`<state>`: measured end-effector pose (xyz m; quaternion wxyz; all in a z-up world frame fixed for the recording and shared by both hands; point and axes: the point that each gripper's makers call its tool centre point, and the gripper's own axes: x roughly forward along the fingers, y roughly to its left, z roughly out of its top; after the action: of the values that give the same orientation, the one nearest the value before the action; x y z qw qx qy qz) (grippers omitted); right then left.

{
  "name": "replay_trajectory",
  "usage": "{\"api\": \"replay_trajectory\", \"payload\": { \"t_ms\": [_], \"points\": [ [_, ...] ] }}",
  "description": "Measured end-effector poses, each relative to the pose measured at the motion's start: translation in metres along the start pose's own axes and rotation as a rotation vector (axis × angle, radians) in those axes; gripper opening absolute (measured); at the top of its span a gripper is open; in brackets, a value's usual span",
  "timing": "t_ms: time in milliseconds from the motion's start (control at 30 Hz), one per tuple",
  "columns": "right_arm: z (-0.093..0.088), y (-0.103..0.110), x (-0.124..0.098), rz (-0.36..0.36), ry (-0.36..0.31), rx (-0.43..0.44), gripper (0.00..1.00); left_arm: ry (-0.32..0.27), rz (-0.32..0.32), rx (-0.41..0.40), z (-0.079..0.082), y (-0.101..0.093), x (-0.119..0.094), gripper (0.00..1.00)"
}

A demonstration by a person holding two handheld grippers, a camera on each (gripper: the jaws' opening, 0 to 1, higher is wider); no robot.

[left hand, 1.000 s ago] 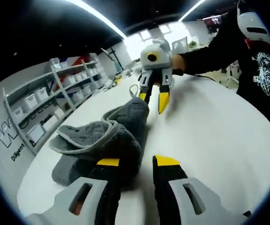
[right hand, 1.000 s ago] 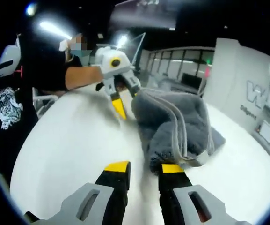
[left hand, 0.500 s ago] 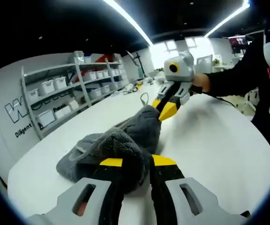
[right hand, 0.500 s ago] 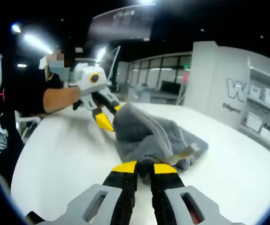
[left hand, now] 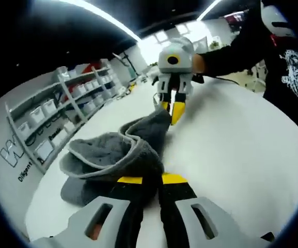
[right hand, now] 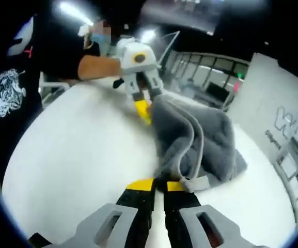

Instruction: Open the folded towel by lifting each exposed corner and separating the folded layers until the towel lies flat within the target outline without major curled edges

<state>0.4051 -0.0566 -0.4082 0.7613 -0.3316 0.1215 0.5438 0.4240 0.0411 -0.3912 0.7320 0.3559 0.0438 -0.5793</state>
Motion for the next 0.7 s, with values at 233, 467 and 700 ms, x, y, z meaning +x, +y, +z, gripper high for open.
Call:
{"api": "replay_trajectory", "payload": {
  "t_ms": [233,467,700],
  "points": [
    [-0.007,0.006,-0.002,0.015,0.037,-0.031,0.1,0.044,-0.018,0.034,-0.004,-0.005,0.0,0.09],
    [-0.011,0.007,-0.011,0.01,0.062,-0.041,0.11,0.077,-0.028,0.058,-0.007,-0.009,-0.006,0.1],
    [-0.013,0.017,-0.019,0.034,0.089,-0.054,0.12,0.114,-0.037,0.08,-0.01,-0.013,-0.012,0.12]
  ]
}}
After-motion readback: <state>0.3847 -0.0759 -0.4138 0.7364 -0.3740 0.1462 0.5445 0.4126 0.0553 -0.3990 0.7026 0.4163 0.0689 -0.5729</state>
